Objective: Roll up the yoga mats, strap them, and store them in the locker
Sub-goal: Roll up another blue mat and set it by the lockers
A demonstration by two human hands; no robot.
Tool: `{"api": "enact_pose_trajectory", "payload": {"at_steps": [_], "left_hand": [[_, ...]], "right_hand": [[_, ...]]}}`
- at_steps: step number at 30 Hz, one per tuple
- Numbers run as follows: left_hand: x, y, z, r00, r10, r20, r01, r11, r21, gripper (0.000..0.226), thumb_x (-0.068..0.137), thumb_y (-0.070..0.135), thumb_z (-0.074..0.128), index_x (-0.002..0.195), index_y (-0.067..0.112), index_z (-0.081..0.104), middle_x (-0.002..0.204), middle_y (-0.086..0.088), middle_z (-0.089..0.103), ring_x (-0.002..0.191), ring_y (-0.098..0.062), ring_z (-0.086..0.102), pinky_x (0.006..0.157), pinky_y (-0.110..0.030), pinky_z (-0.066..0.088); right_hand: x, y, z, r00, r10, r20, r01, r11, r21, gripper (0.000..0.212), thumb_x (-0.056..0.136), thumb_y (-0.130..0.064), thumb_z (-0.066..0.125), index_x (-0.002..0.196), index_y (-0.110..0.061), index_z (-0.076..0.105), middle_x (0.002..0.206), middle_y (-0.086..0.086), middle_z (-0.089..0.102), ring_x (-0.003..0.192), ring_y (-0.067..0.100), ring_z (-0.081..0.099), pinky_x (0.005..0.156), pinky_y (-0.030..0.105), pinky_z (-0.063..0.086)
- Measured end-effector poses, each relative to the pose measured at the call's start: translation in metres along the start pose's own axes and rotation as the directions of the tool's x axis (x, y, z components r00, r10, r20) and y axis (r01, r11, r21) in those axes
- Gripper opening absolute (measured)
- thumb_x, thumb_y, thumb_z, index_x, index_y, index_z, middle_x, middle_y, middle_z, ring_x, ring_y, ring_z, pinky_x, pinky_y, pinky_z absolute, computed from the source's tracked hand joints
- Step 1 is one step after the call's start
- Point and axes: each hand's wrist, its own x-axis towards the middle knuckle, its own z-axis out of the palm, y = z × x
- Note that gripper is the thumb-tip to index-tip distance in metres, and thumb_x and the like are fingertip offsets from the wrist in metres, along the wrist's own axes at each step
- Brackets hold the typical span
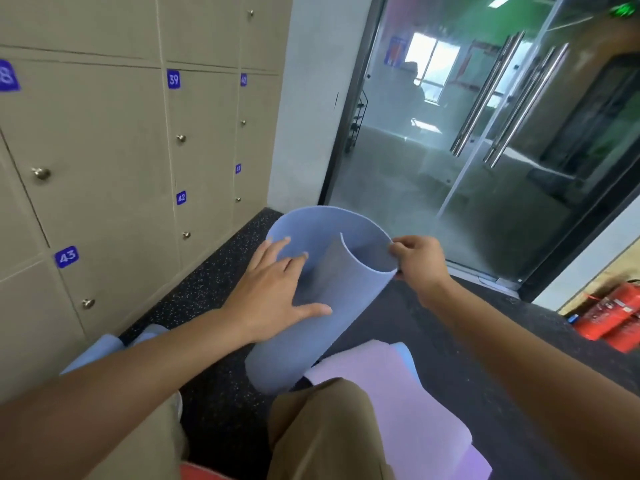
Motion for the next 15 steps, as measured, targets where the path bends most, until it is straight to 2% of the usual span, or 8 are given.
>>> {"api": "enact_pose_trajectory", "payload": {"at_steps": [2, 3, 5, 7, 9, 10, 12, 15], "left_hand": [[-0.005, 0.000, -0.008, 1.000, 0.017, -0.005, -0.017, 1.000, -0.011, 0.122, 0.071, 0.095, 0.028, 0.159, 0.010, 0.031, 0.163, -0.009, 0.034, 0.150, -0.013, -0.016, 0.117, -0.028, -0.023], [-0.007, -0.002, -0.009, 1.000, 0.023, -0.020, -0.024, 0.999, -0.034, 0.120, 0.070, 0.094, 0.033, 0.157, 0.011, 0.036, 0.160, -0.009, 0.038, 0.149, -0.012, -0.015, 0.115, -0.027, -0.025], [-0.009, -0.007, -0.012, 0.998, 0.044, -0.043, -0.049, 0.992, -0.117, 0.113, 0.066, 0.094, 0.037, 0.144, 0.014, 0.051, 0.141, -0.001, 0.057, 0.154, -0.014, 0.005, 0.121, -0.027, -0.020], [-0.014, -0.015, -0.013, 0.998, 0.051, -0.045, -0.061, 0.968, -0.243, 0.092, 0.067, 0.087, 0.050, 0.126, 0.017, 0.061, 0.116, 0.005, 0.062, 0.139, -0.014, 0.040, 0.128, -0.033, 0.003], [-0.021, -0.020, -0.021, 0.999, 0.027, -0.046, -0.042, 0.931, -0.363, 0.070, 0.073, 0.074, 0.069, 0.118, 0.022, 0.058, 0.110, 0.010, 0.056, 0.111, -0.010, 0.053, 0.112, -0.037, 0.037], [-0.024, -0.021, -0.027, 0.998, 0.023, -0.052, -0.041, 0.924, -0.381, 0.061, 0.077, 0.065, 0.076, 0.118, 0.025, 0.056, 0.109, 0.013, 0.052, 0.102, -0.006, 0.053, 0.101, -0.036, 0.044], [-0.026, -0.021, -0.041, 0.996, 0.059, -0.069, -0.078, 0.945, -0.316, 0.051, 0.084, 0.056, 0.075, 0.120, 0.026, 0.054, 0.109, 0.015, 0.047, 0.087, -0.003, 0.052, 0.084, -0.036, 0.047], [-0.022, -0.018, -0.059, 0.988, 0.132, -0.082, -0.145, 0.972, -0.183, 0.051, 0.088, 0.054, 0.072, 0.124, 0.023, 0.052, 0.109, 0.014, 0.042, 0.074, -0.010, 0.042, 0.067, -0.031, 0.035]], "right_hand": [[-0.013, 0.000, 0.003, 0.998, 0.046, 0.041, -0.050, 0.995, 0.092, 0.028, 0.098, 0.000, 0.056, 0.080, -0.008, 0.075, 0.067, 0.003, 0.072, 0.063, 0.019, 0.069, 0.055, 0.024, 0.057], [-0.019, 0.002, 0.005, 0.996, 0.062, 0.064, -0.069, 0.990, 0.126, 0.024, 0.099, -0.001, 0.056, 0.084, -0.006, 0.076, 0.069, 0.004, 0.073, 0.063, 0.017, 0.070, 0.056, 0.024, 0.057], [-0.031, 0.007, 0.009, 0.991, 0.085, 0.108, -0.105, 0.974, 0.200, 0.023, 0.100, -0.003, 0.056, 0.088, -0.003, 0.075, 0.077, 0.007, 0.075, 0.064, 0.015, 0.071, 0.058, 0.023, 0.056], [-0.041, 0.014, 0.013, 0.985, 0.108, 0.133, -0.142, 0.949, 0.281, 0.022, 0.102, -0.004, 0.055, 0.093, 0.000, 0.075, 0.085, 0.012, 0.076, 0.071, 0.019, 0.072, 0.061, 0.024, 0.057], [-0.050, 0.021, 0.015, 0.982, 0.122, 0.145, -0.163, 0.933, 0.320, 0.021, 0.103, -0.006, 0.054, 0.100, 0.004, 0.073, 0.091, 0.016, 0.076, 0.078, 0.022, 0.072, 0.064, 0.025, 0.058], [-0.053, 0.024, 0.016, 0.981, 0.121, 0.154, -0.167, 0.929, 0.331, 0.022, 0.104, -0.006, 0.054, 0.103, 0.006, 0.072, 0.095, 0.018, 0.076, 0.082, 0.024, 0.072, 0.067, 0.026, 0.059], [-0.059, 0.028, 0.017, 0.979, 0.109, 0.169, -0.165, 0.919, 0.359, 0.023, 0.105, -0.007, 0.053, 0.106, 0.007, 0.072, 0.101, 0.021, 0.076, 0.091, 0.029, 0.073, 0.074, 0.029, 0.061], [-0.065, 0.026, 0.016, 0.973, 0.077, 0.220, -0.163, 0.899, 0.407, 0.022, 0.104, -0.009, 0.055, 0.111, 0.005, 0.071, 0.107, 0.019, 0.076, 0.102, 0.032, 0.073, 0.087, 0.034, 0.061]]}}
